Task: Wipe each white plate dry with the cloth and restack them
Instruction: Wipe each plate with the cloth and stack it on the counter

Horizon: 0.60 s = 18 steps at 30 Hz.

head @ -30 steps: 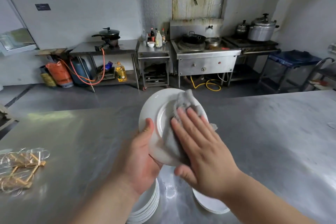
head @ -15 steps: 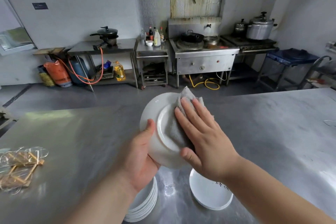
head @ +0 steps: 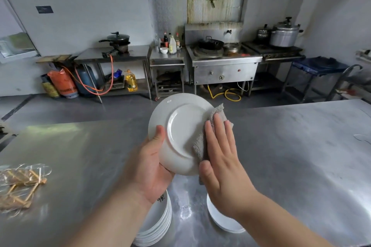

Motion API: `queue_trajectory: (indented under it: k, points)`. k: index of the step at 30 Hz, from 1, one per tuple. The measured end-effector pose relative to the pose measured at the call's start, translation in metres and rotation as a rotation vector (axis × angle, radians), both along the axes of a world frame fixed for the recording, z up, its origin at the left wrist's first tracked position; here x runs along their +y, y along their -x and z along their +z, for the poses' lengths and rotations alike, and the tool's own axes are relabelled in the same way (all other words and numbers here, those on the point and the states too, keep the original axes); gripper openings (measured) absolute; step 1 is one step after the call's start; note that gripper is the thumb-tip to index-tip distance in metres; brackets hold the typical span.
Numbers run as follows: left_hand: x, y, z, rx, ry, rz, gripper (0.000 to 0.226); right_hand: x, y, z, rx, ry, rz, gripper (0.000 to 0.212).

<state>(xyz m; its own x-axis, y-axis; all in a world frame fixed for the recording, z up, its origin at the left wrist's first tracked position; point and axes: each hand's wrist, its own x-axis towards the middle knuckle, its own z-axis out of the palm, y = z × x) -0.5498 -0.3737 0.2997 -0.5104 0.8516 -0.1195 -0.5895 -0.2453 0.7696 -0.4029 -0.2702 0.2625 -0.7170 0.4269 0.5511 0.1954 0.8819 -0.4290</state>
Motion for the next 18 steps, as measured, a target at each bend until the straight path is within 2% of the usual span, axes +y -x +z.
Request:
queue_trajectory:
  k: [6, 10, 14, 18]
  points:
    - [0.002, -0.005, 0.000, 0.005, -0.046, -0.052, 0.064, 0.043, 0.005, 0.040, 0.125, 0.027, 0.055, 0.077]
    - [0.009, -0.009, 0.006, -0.072, -0.128, -0.035, 0.062, 0.005, 0.011, 0.013, 0.258, 0.035, -0.094, 0.071]
    - [0.007, -0.021, 0.002, -0.079, -0.110, -0.046, 0.056, -0.012, 0.013, -0.003, 0.370, 0.139, -0.149, 0.064]
    - [0.000, -0.011, 0.003, -0.122, -0.087, -0.085, 0.039, 0.024, 0.005, 0.026, 0.453, 0.341, -0.050, 0.058]
